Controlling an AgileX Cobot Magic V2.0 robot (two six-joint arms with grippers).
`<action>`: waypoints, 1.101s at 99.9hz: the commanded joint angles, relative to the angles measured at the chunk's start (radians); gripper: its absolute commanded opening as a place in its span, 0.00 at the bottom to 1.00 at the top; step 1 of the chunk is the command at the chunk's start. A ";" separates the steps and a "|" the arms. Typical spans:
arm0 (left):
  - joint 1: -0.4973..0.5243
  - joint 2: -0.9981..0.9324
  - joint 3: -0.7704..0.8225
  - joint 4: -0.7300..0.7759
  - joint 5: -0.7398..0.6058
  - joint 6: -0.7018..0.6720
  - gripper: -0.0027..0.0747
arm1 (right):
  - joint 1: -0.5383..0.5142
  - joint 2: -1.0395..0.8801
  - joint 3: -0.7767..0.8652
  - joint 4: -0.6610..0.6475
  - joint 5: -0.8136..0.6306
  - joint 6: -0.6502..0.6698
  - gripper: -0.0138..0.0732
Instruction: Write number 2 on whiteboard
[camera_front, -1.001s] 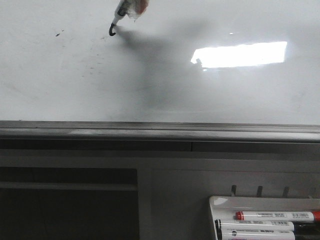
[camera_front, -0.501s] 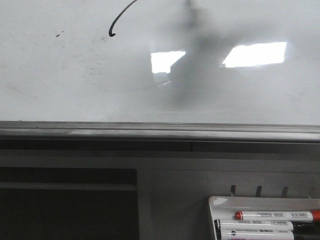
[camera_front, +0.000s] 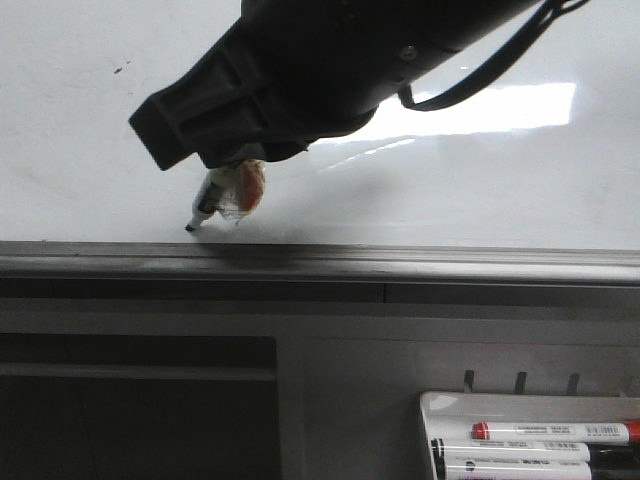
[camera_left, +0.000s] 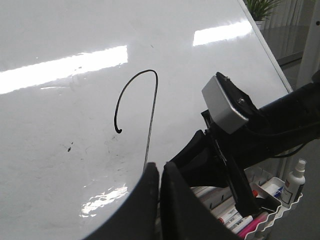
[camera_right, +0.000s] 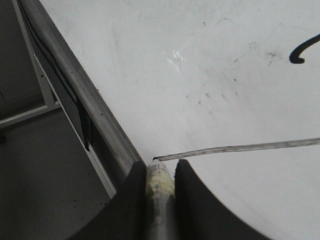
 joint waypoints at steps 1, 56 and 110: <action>0.002 0.010 -0.027 -0.029 -0.068 -0.011 0.01 | -0.024 -0.058 -0.005 0.057 -0.335 -0.015 0.07; 0.002 0.010 -0.027 -0.060 -0.063 -0.011 0.01 | -0.029 -0.522 0.142 0.057 -0.490 -0.027 0.07; 0.002 0.344 -0.478 -0.136 0.534 0.371 0.39 | 0.138 -0.502 0.086 -0.163 0.418 0.230 0.07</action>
